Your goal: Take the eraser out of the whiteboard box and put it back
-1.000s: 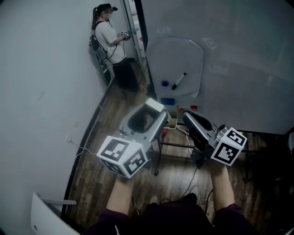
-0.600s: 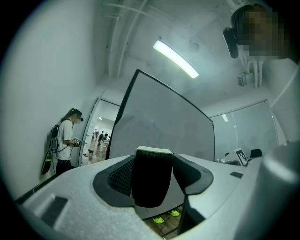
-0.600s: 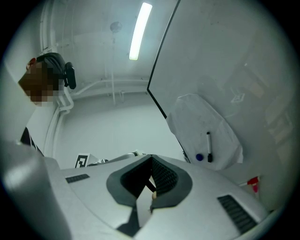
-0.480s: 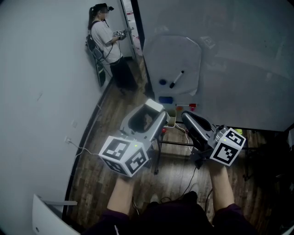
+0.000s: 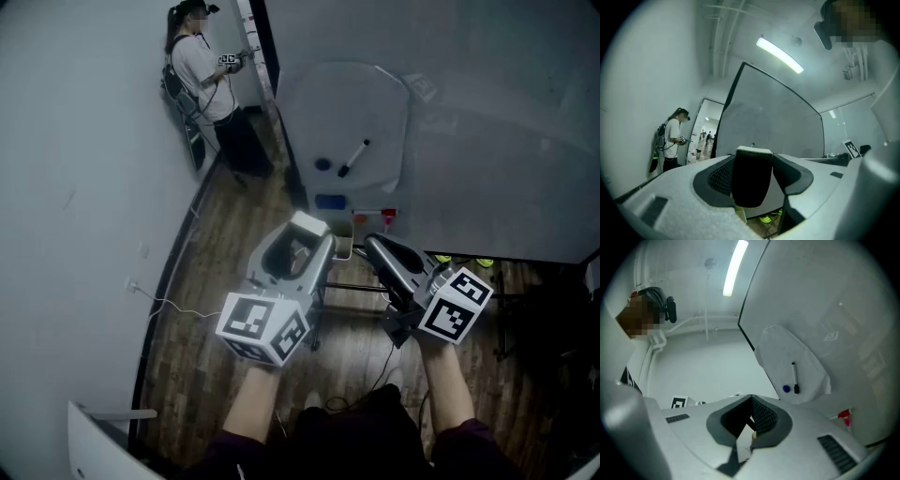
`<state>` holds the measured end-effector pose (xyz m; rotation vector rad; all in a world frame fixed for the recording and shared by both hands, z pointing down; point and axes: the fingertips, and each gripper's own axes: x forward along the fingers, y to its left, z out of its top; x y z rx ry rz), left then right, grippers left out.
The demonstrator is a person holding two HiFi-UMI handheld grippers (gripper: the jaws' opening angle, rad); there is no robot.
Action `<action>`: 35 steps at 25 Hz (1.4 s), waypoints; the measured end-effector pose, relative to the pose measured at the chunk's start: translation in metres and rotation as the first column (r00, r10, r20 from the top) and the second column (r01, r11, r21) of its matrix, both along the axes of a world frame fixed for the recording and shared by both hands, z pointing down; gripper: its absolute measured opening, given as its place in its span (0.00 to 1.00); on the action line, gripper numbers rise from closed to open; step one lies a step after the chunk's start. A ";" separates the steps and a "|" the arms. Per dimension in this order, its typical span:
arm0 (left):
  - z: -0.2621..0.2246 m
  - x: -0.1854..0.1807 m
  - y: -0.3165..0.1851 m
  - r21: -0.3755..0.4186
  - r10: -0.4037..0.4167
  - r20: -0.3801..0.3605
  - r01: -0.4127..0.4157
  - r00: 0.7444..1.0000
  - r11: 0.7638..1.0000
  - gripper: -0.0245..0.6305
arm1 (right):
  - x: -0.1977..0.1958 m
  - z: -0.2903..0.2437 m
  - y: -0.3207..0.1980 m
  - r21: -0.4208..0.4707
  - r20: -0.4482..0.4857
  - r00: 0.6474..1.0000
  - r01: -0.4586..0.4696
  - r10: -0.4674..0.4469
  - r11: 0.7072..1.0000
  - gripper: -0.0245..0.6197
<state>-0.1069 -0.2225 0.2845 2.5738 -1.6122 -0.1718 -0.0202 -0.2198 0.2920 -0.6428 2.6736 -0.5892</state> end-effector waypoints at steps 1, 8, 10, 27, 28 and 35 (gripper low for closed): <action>0.005 -0.002 -0.002 -0.004 -0.009 -0.004 0.009 1.000 1.000 0.41 | -0.001 0.004 -0.001 -0.008 0.000 1.000 0.000 0.000 1.000 0.04; 0.038 -0.008 -0.016 -0.043 -0.040 -0.008 0.039 0.999 0.998 0.41 | -0.009 0.037 -0.010 -0.074 0.010 1.000 0.020 -0.019 0.997 0.04; 0.046 -0.010 -0.018 -0.054 -0.046 -0.013 0.045 0.999 0.998 0.41 | -0.011 0.044 -0.011 -0.088 0.010 1.000 0.025 -0.025 0.996 0.04; 0.117 -0.004 -0.058 -0.102 -0.070 0.010 0.071 0.997 0.992 0.41 | -0.007 0.110 -0.043 -0.154 -0.030 1.000 -0.014 0.010 0.988 0.04; 0.121 -0.004 -0.061 -0.104 -0.072 0.008 0.072 0.997 0.992 0.41 | -0.007 0.115 -0.045 -0.159 -0.032 0.999 -0.013 0.008 0.987 0.04; 0.151 0.002 -0.080 -0.114 -0.083 0.040 0.087 0.996 0.990 0.41 | -0.005 0.137 -0.056 -0.181 -0.045 0.999 -0.009 0.001 0.984 0.04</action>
